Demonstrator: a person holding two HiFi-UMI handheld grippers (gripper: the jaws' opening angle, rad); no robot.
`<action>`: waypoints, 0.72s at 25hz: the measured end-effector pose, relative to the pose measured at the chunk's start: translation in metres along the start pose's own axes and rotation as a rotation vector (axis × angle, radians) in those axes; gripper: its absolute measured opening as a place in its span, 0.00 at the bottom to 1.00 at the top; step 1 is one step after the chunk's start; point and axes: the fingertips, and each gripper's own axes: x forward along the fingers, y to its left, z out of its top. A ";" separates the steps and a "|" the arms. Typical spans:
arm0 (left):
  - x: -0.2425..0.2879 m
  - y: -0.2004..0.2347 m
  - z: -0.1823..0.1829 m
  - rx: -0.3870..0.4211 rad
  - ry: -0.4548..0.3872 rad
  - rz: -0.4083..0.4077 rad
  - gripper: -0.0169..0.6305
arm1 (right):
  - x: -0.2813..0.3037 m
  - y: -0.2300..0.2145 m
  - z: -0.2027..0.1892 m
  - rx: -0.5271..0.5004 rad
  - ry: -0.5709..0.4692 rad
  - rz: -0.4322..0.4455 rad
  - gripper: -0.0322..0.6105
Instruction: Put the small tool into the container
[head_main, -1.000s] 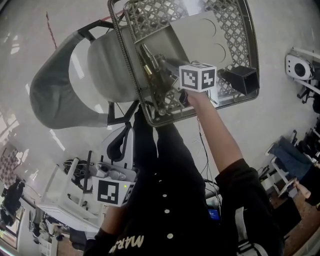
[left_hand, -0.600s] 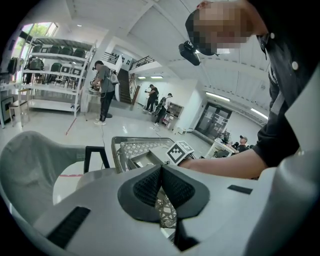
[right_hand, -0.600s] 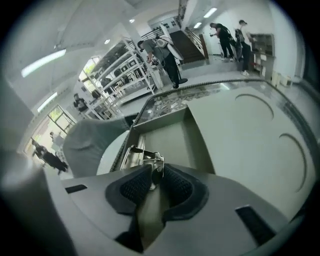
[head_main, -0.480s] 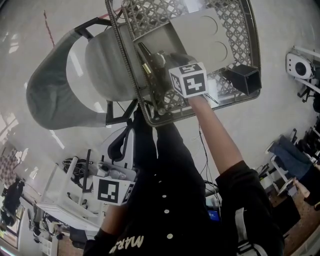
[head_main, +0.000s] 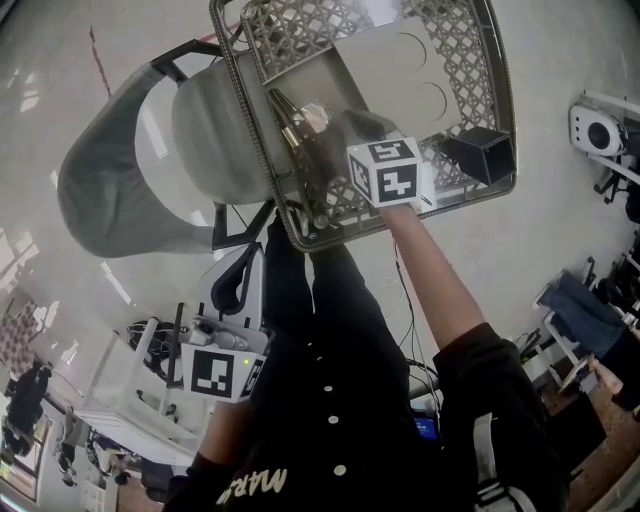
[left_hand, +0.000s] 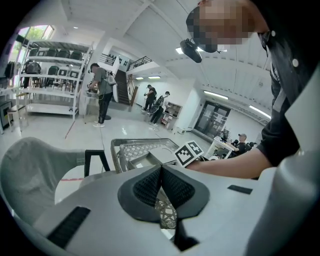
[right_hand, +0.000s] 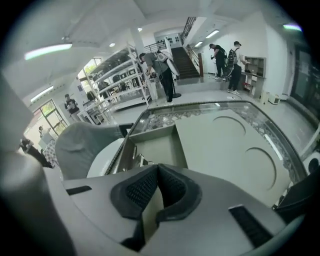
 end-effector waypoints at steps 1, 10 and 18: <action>-0.002 -0.001 0.006 0.010 -0.009 0.001 0.07 | -0.011 0.001 0.007 0.016 -0.031 0.011 0.07; -0.026 -0.018 0.086 0.128 -0.139 -0.003 0.07 | -0.167 0.022 0.098 -0.069 -0.358 0.028 0.07; -0.040 -0.035 0.169 0.229 -0.271 -0.018 0.07 | -0.311 0.038 0.176 -0.120 -0.613 -0.002 0.07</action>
